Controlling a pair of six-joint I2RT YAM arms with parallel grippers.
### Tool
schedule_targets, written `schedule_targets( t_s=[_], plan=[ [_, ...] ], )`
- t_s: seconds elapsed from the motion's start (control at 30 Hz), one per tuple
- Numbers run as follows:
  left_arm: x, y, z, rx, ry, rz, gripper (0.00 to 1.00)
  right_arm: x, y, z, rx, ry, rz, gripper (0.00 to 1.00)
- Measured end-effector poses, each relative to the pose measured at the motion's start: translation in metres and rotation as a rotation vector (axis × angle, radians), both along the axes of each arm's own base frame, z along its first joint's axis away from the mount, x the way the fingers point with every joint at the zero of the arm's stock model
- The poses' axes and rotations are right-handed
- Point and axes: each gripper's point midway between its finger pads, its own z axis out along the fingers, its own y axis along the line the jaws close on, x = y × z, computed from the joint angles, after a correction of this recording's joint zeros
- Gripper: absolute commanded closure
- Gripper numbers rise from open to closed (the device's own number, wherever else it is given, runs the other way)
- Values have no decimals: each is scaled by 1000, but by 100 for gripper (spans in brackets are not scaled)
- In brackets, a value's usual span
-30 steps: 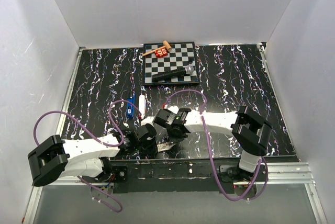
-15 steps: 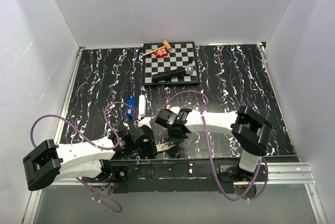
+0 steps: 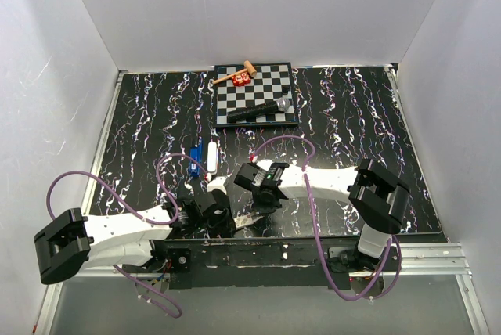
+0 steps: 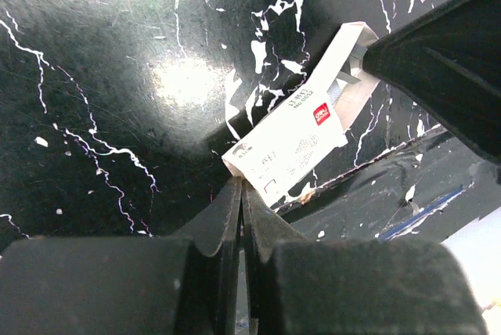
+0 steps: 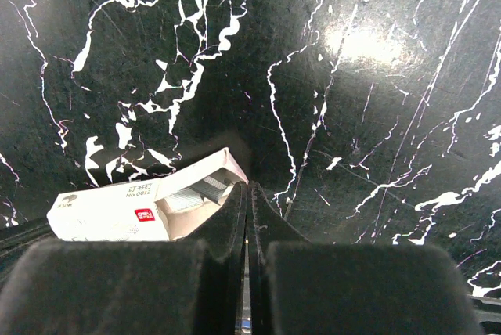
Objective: Unload the staples from the stapler
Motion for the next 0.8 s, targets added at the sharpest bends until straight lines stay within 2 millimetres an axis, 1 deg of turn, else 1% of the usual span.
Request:
schedule_targets(
  t_s=[0.5,0.63,0.73,0.8],
  plan=[
    [-7,-4,4,-14,-10,13,100,0,-1,3,10,-4,-32,99],
    [-5,-5,15,-54,-29,43,100,0,-2,7,24,-7,-47,99],
    [-2,-6,26,-100,-48,67,100,0,-1,7,26,-7,-51,99],
    [-1,-7,30,-118,-53,77,100,0,-1,7,27,-6,-53,99]
  ],
)
